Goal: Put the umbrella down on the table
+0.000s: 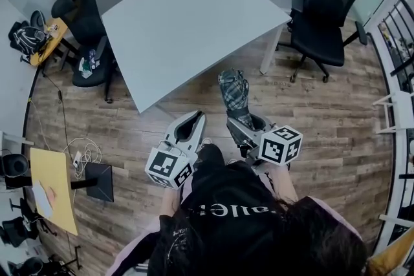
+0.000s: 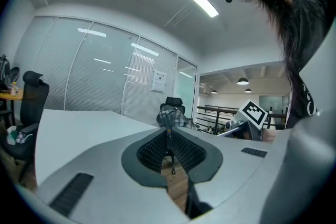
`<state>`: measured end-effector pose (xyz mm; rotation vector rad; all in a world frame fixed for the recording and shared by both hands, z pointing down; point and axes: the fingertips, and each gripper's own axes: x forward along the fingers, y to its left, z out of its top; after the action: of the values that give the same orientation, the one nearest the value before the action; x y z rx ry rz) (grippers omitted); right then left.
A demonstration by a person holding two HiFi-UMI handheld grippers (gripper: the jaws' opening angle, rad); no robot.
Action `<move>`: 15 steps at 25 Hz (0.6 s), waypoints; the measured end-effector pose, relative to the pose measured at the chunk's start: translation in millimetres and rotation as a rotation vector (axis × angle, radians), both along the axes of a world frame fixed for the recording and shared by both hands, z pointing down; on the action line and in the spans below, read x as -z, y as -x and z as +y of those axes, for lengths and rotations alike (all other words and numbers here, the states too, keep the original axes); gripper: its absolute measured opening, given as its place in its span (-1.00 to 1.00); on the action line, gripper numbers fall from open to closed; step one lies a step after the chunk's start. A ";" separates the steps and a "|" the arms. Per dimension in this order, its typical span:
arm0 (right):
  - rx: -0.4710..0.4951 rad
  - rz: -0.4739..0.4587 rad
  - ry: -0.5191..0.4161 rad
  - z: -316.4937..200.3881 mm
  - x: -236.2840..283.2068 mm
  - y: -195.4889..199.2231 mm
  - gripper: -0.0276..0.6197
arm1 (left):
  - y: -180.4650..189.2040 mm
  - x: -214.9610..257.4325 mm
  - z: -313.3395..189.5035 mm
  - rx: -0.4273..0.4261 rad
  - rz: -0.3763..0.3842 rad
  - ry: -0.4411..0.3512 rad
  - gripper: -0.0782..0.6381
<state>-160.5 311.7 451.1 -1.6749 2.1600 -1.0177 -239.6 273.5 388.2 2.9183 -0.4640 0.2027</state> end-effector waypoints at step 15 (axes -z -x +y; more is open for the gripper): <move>-0.039 -0.024 0.034 -29.4 -13.2 -30.2 -0.24 | -23.3 -16.1 -37.1 -0.009 -0.039 0.036 -0.69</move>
<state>-130.3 282.3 464.2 -1.7039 2.0989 -1.0638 -216.2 236.5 404.3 2.8862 -0.4487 0.2674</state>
